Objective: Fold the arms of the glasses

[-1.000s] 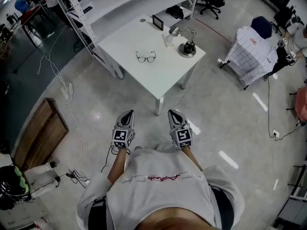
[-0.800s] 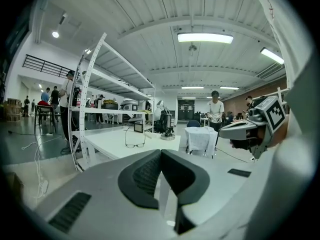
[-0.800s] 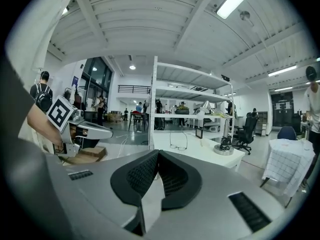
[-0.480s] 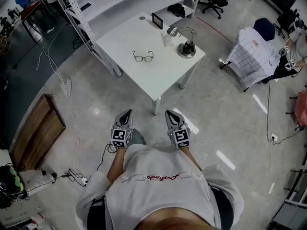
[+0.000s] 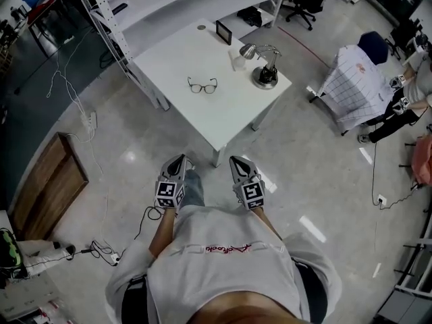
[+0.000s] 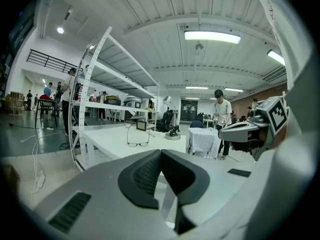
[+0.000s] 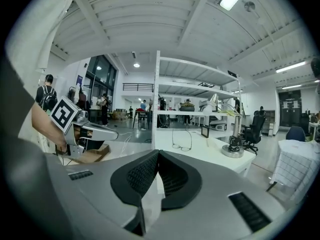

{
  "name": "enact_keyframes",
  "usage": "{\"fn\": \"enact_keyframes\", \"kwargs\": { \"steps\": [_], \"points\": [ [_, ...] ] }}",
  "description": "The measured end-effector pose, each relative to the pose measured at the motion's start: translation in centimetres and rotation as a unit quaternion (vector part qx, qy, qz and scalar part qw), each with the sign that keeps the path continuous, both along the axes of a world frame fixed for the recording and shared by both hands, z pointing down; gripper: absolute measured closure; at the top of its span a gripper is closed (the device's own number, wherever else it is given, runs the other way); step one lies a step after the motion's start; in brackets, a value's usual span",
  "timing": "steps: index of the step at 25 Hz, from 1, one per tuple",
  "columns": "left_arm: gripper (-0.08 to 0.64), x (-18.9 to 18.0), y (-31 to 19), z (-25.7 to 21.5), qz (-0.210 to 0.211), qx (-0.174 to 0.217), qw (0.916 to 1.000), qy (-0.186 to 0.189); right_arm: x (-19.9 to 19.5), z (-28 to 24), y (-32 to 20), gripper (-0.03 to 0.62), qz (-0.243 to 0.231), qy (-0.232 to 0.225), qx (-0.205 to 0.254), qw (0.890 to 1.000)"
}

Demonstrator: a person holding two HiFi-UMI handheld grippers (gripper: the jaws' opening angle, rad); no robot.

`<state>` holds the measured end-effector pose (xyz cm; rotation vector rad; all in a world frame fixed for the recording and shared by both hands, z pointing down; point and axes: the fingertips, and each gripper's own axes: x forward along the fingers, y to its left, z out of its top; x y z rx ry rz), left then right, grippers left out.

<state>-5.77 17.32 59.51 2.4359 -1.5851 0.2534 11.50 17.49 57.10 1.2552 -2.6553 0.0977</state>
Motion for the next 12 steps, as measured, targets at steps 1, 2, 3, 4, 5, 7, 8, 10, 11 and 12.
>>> {"fn": "enact_keyframes", "kwargs": {
  "steps": [1, 2, 3, 4, 5, 7, 8, 10, 11, 12],
  "points": [
    [0.531, -0.3, -0.7, 0.1, 0.000, 0.000, 1.0000, 0.000, -0.4, 0.0, -0.6, 0.595, 0.000, 0.000, 0.000, 1.000],
    [0.531, -0.6, -1.4, 0.2, 0.000, 0.000, 1.0000, 0.001, -0.8, 0.1, -1.3, 0.595, -0.001, 0.000, 0.001, 1.000],
    [0.531, -1.0, -2.2, 0.1, 0.000, 0.002, 1.0000, 0.001, -1.2, 0.0, -2.0, 0.595, -0.002, 0.000, 0.001, 1.000],
    [0.531, -1.3, -3.1, 0.0, 0.000, 0.004, 1.0000, 0.003, -1.6, 0.0, -2.7, 0.595, -0.004, 0.001, 0.001, 1.000],
    [0.529, -1.6, -3.9, -0.1, 0.000, 0.006, 1.0000, 0.006, -2.0, 0.0, -3.4, 0.595, -0.006, 0.001, 0.000, 1.000],
    [0.529, -2.4, -5.8, -0.4, 0.000, 0.009, 0.9999, 0.010, -3.0, 0.1, -5.0, 0.595, -0.013, 0.002, -0.003, 1.000],
    [0.529, -2.8, -6.7, -0.5, 0.000, 0.010, 0.9999, 0.012, -3.7, 0.0, -5.9, 0.595, -0.016, 0.004, -0.003, 1.000],
    [0.529, -3.7, -8.7, -0.5, 0.001, 0.011, 0.9998, 0.013, -4.9, -0.1, -7.7, 0.595, -0.021, 0.006, -0.003, 1.000],
    [0.529, -4.1, -9.7, -0.5, 0.002, 0.011, 0.9998, 0.014, -5.5, -0.1, -8.6, 0.595, -0.023, 0.006, -0.004, 1.000],
    [0.529, -4.4, -10.8, -0.6, 0.004, 0.011, 0.9998, 0.015, -6.0, -0.2, -9.5, 0.595, -0.023, 0.007, -0.004, 1.000]
  ]
}}
